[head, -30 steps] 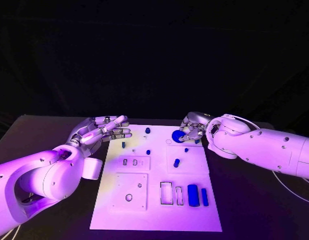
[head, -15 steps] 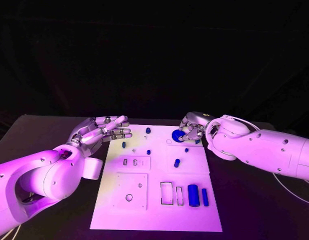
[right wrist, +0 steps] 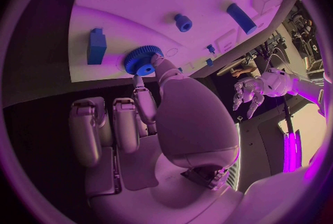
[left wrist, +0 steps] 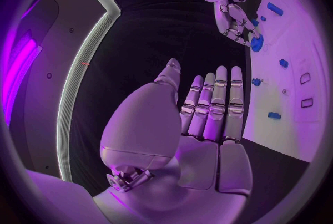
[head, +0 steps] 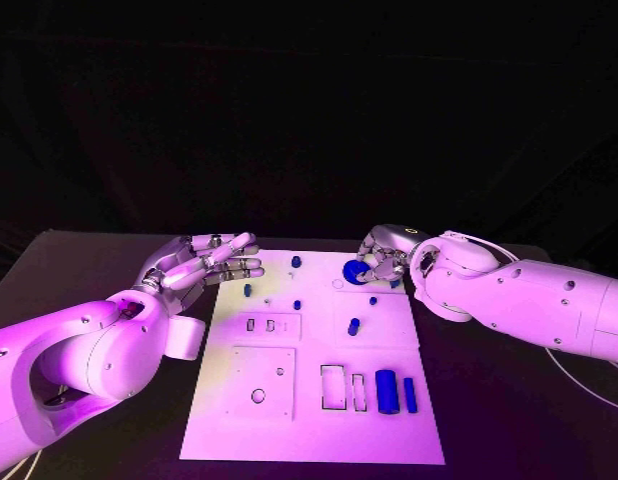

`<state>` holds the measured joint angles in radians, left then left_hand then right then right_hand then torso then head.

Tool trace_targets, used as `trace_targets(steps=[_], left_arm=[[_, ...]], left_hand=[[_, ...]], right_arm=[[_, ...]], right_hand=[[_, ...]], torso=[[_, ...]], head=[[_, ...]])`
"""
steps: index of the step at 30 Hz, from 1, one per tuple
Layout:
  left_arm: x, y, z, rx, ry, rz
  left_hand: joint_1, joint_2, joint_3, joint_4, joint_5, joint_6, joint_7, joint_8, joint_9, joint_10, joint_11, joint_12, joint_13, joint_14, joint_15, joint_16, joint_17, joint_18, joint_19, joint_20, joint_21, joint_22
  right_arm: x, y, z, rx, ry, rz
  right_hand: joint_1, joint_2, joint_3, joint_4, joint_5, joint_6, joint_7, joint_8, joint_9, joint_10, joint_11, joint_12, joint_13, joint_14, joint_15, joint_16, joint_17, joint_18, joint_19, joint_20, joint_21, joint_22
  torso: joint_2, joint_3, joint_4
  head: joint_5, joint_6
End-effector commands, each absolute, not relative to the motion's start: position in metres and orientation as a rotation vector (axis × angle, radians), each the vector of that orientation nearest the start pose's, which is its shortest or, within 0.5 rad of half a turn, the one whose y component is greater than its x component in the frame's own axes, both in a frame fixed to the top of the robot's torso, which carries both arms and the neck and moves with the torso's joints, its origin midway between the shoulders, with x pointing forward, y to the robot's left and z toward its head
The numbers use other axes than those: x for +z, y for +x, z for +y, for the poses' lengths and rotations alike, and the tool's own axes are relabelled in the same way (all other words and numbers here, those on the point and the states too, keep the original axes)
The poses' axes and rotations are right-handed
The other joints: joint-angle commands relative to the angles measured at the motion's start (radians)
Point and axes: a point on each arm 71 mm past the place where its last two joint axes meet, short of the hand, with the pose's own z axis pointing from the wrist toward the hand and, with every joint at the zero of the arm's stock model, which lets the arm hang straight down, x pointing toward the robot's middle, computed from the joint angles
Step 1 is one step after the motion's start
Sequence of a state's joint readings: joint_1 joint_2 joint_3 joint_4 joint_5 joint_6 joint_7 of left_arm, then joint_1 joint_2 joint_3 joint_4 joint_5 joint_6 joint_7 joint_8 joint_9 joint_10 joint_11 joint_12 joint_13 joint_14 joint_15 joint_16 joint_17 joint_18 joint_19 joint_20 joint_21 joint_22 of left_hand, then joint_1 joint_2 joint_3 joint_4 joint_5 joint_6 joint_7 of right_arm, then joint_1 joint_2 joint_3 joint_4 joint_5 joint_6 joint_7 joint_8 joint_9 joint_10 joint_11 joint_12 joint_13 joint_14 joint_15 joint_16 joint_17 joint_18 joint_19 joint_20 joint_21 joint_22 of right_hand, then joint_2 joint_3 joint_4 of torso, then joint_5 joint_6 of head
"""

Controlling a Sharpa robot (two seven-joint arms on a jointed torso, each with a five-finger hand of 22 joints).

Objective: Assemble the parts on the task board

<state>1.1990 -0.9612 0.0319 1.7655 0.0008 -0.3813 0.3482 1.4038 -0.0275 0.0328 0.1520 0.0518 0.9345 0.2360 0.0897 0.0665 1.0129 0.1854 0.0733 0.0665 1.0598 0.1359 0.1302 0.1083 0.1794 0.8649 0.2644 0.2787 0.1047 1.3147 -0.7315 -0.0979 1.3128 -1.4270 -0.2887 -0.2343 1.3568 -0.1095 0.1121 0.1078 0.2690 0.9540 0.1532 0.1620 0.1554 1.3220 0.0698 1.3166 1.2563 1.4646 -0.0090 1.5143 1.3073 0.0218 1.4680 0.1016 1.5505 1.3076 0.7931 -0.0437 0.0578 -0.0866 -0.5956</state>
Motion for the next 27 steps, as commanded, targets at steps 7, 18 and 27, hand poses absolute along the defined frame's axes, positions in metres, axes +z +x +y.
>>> trace_targets(steps=[7,18,27], left_arm=[[-0.135,0.451,0.197,-1.645,-1.107,1.419],[-0.136,0.451,0.197,-1.641,-1.11,1.423],[-0.136,0.451,0.197,-1.64,-1.111,1.425]], left_hand=[[0.001,0.008,-0.001,-0.003,0.0,-0.008,-0.002,-0.004,-0.001,-0.008,-0.001,-0.004,-0.001,-0.001,0.005,-0.003,0.001,0.005,0.004,0.004,-0.002,-0.001],[0.002,0.01,-0.002,-0.005,0.0,-0.012,0.001,-0.008,-0.001,-0.014,0.001,-0.008,-0.001,0.0,0.006,-0.006,0.002,0.005,0.004,0.004,-0.002,-0.002],[0.002,0.01,-0.002,-0.005,0.0,-0.013,0.002,-0.009,-0.001,-0.015,0.002,-0.008,-0.001,0.0,0.006,-0.006,0.002,0.005,0.004,0.005,-0.002,-0.002]], right_arm=[[-0.168,0.542,-0.215,0.403,-0.095,1.729],[-0.165,0.542,-0.215,0.429,-0.082,1.692],[-0.159,0.54,-0.211,0.464,-0.07,1.607]], right_hand=[[-0.006,0.007,0.001,0.007,0.01,0.0,-0.001,-0.001,0.0,-0.004,-0.001,-0.003,0.004,0.076,0.006,0.005,0.123,-0.013,0.08,0.004,-0.002,0.234],[0.033,0.062,0.058,0.0,0.02,0.079,-0.034,0.024,0.01,0.051,-0.03,0.044,0.06,0.078,-0.018,0.008,0.131,-0.016,0.088,-0.013,0.006,0.245],[0.042,0.064,0.08,-0.008,0.025,0.091,-0.04,0.024,0.01,0.062,-0.036,0.052,0.072,0.079,-0.025,0.009,0.136,-0.018,0.092,-0.021,0.01,0.25]], torso=[[0.0,-0.0001,0.0007],[0.0,0.0004,0.0006],[0.0,0.0006,-0.0001]], head=[[0.001,-0.004],[0.003,-0.004],[0.004,0.0]])
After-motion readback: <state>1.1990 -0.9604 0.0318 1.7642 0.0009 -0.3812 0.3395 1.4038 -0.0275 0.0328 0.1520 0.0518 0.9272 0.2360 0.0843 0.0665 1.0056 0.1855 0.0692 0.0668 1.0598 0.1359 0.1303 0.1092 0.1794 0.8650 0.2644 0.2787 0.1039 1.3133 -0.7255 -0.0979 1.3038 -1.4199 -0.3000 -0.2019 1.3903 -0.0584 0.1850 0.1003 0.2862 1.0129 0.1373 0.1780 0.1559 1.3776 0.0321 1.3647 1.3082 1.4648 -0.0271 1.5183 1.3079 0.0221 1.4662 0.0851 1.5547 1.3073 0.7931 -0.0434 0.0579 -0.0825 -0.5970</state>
